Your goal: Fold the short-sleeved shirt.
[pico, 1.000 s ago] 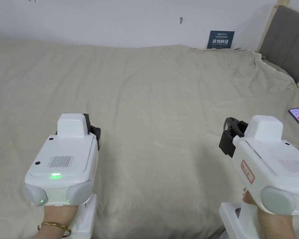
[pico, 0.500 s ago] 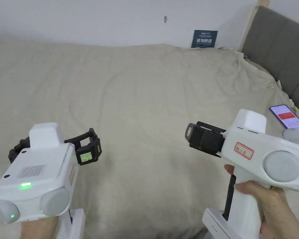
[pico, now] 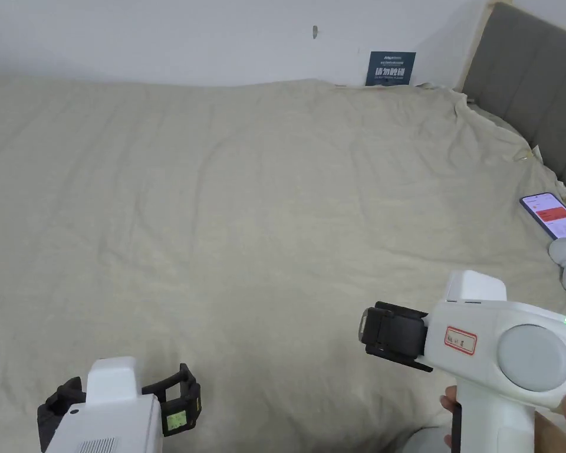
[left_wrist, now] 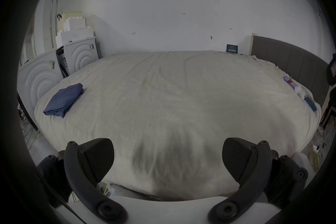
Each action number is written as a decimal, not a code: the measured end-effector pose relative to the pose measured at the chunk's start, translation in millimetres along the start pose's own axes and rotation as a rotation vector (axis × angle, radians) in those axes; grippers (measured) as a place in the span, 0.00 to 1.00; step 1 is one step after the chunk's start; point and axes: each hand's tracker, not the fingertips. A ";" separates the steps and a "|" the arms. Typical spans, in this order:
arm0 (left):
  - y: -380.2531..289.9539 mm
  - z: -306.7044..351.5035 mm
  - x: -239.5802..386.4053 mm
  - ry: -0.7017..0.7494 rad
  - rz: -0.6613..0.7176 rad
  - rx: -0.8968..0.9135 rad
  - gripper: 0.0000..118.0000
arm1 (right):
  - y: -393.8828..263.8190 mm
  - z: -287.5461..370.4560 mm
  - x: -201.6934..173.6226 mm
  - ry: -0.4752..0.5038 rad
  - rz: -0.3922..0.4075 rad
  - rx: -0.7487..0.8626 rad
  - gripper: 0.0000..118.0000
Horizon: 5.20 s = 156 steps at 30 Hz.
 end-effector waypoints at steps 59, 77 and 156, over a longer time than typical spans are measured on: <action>-11.1 -9.8 -45.4 -0.055 0.295 -0.113 1.00 | -88.2 -111.5 12.1 -0.217 0.350 0.224 0.99; -18.0 -14.5 -72.6 0.002 0.471 -0.167 1.00 | -86.5 -109.7 30.2 -0.235 0.274 0.193 0.99; -15.8 -34.6 -11.3 -0.013 0.037 -0.327 1.00 | -87.5 -119.5 22.0 -0.265 0.346 0.132 0.99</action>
